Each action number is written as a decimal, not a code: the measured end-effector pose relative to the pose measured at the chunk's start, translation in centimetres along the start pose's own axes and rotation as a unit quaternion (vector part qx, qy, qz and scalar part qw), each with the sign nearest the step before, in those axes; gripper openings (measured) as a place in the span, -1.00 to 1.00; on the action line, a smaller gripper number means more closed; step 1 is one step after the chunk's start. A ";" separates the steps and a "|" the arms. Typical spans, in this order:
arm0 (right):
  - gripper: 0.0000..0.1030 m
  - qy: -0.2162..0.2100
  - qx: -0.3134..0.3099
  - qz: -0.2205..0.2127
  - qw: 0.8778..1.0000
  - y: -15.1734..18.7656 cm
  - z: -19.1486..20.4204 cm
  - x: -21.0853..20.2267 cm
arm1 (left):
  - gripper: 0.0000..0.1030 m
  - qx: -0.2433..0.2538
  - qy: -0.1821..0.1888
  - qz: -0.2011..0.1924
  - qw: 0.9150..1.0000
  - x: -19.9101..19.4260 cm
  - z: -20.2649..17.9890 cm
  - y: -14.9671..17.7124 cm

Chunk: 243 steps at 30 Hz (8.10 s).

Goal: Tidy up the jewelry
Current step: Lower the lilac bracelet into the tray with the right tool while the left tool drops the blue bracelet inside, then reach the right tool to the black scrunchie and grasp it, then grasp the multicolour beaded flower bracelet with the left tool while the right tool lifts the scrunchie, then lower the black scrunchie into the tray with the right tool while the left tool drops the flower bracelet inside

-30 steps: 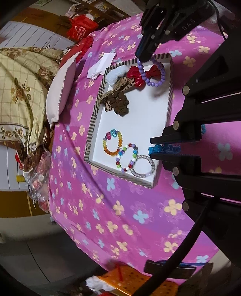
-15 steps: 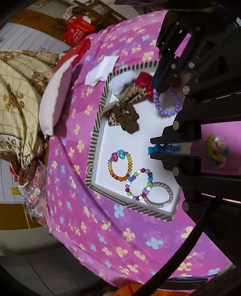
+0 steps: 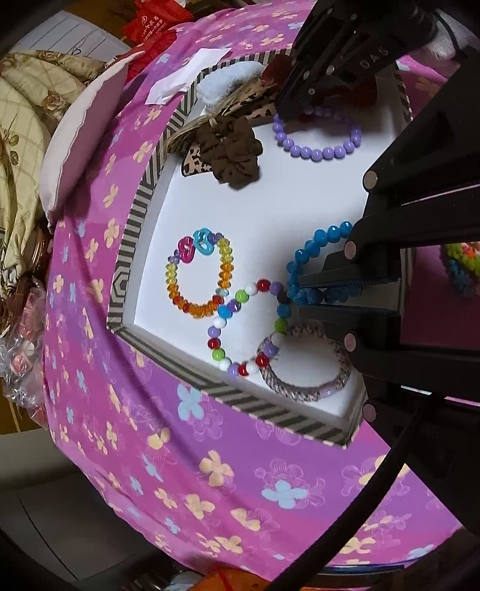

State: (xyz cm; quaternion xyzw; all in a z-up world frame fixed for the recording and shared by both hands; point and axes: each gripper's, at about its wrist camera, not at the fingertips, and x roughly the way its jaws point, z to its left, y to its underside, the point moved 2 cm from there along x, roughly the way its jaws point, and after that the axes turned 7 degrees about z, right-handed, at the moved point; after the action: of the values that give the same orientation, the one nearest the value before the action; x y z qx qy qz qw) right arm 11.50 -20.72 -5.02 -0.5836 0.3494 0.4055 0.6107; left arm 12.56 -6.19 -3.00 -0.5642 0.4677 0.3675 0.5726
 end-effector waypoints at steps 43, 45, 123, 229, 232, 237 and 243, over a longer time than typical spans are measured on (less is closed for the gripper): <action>0.21 -0.002 0.018 -0.087 0.996 12.5 3.6 -13.7 | -0.10 0.016 -0.031 -0.116 0.993 -10.6 0.8 10.2; 0.23 -0.002 0.018 -0.090 0.996 12.9 3.8 -14.1 | -0.10 0.017 -0.031 -0.121 0.992 -11.0 0.8 10.7; -0.48 0.018 -0.014 -0.007 1.000 15.2 2.4 -5.0 | -0.07 -0.026 0.095 0.057 0.994 -1.3 0.9 10.4; 0.19 -0.001 0.059 -0.096 0.994 7.7 0.8 -9.9 | -0.04 0.068 -0.016 -0.117 0.991 -7.9 -2.5 2.2; 0.21 -0.002 0.055 -0.098 0.994 8.0 1.5 -10.3 | -0.04 0.064 -0.012 -0.120 0.991 -8.5 -2.2 3.5; 0.23 -0.002 0.050 -0.096 0.994 8.6 2.4 -10.6 | -0.04 0.052 -0.014 -0.123 0.991 -9.1 -1.4 5.3; 0.30 0.000 0.052 -0.095 0.994 9.3 2.9 -10.9 | -0.04 0.037 -0.016 -0.128 0.991 -9.7 -0.3 6.8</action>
State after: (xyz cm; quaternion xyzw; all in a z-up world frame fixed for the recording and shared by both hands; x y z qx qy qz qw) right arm -1.69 -18.85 1.04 -0.5816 0.3128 0.3267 0.6761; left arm 3.22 -4.80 4.19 -0.5919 0.3959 0.2829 0.6426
